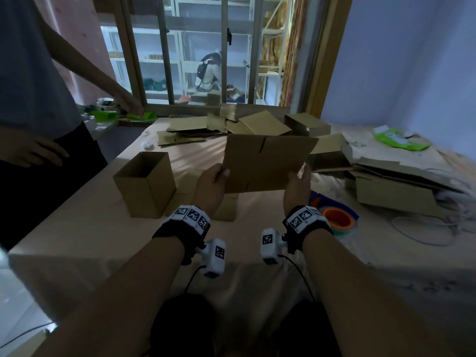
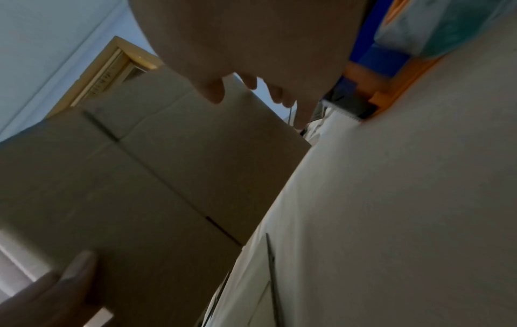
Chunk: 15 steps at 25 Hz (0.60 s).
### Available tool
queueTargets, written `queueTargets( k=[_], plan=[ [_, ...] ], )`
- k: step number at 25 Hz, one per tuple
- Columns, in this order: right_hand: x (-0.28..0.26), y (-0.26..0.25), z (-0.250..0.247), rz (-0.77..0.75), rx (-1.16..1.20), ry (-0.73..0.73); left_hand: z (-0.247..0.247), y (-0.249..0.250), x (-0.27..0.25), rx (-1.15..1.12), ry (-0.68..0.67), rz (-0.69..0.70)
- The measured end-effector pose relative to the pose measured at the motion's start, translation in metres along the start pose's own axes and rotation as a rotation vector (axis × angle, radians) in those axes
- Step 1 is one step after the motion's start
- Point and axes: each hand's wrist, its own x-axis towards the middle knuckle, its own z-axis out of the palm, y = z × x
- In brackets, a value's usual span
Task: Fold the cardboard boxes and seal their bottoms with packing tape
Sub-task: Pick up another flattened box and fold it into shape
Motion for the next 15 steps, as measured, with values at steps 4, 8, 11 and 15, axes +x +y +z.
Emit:
queueTargets(
  k=[4, 8, 11, 15],
  plan=[
    [0.004, 0.001, -0.013, 0.045, 0.135, 0.007, -0.001, -0.011, 0.002, -0.053, -0.057, -0.059],
    [0.000, 0.003, -0.016, -0.023, 0.149, -0.075, 0.000, -0.014, -0.002, -0.074, -0.033, -0.145],
    [-0.008, 0.009, -0.012, 0.018, 0.133, -0.122, 0.004, -0.013, -0.004, -0.059, 0.033, -0.219],
    [-0.016, 0.014, -0.003, 0.075, 0.137, -0.125, 0.010, -0.013, -0.006, -0.166, 0.047, -0.315]
  ],
)
